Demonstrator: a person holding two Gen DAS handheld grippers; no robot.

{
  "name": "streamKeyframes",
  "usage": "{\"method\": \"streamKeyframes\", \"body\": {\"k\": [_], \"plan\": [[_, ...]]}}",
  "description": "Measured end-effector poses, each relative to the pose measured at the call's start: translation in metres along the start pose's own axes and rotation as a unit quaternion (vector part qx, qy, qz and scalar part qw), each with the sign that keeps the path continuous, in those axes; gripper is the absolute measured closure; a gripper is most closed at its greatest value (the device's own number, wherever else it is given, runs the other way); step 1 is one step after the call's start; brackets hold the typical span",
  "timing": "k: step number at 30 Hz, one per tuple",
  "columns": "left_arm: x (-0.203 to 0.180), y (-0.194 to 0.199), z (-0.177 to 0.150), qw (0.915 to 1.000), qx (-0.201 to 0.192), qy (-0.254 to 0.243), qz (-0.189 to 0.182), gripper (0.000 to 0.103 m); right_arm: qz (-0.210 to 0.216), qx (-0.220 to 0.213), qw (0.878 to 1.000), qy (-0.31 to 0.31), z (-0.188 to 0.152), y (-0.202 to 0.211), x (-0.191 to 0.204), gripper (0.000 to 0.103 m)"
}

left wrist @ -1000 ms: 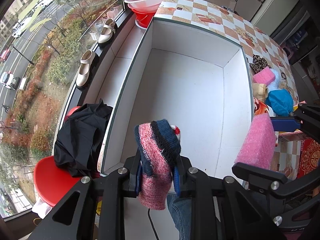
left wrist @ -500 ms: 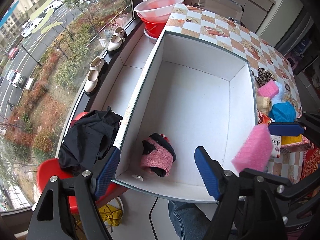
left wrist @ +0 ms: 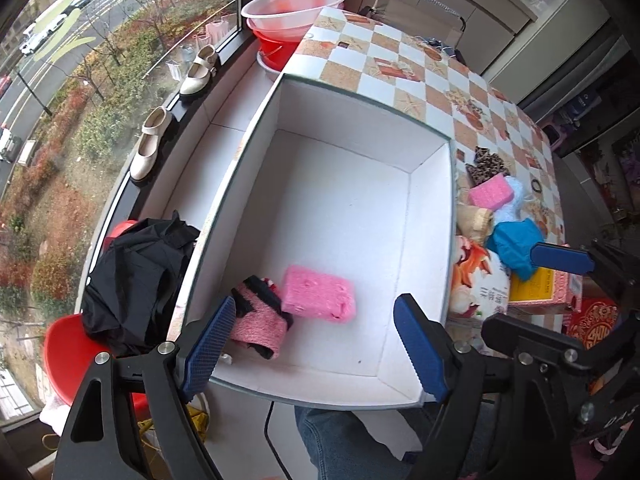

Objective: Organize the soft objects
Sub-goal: 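Reach the right tool to the striped knit beanie while the left tool reaches the leopard scrunchie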

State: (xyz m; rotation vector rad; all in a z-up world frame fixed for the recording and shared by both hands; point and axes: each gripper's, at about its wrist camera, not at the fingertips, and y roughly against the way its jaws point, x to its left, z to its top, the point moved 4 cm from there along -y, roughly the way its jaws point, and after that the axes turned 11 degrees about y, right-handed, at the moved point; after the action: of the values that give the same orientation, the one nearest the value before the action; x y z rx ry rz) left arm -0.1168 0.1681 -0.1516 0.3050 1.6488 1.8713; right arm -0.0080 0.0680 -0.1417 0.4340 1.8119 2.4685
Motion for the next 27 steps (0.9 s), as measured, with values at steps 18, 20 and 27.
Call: {"method": "streamKeyframes", "body": {"k": [18,20,27], "plan": [[-0.225,-0.05,0.055,0.9714,0.011,-0.237,0.002,0.011,-0.086,0.009,0.962,-0.259,-0.087,0.075,-0.279,0.0],[-0.245,-0.079,0.058,0.9599,0.018,-0.278,0.031,0.011,-0.074,0.03,0.958,-0.275,-0.102,0.057,-0.299,0.001],[-0.279,-0.167,0.056,0.9289,0.108,-0.348,0.066,0.011,-0.002,0.104,0.957,-0.272,-0.124,-0.024,-0.325,0.0]]}}
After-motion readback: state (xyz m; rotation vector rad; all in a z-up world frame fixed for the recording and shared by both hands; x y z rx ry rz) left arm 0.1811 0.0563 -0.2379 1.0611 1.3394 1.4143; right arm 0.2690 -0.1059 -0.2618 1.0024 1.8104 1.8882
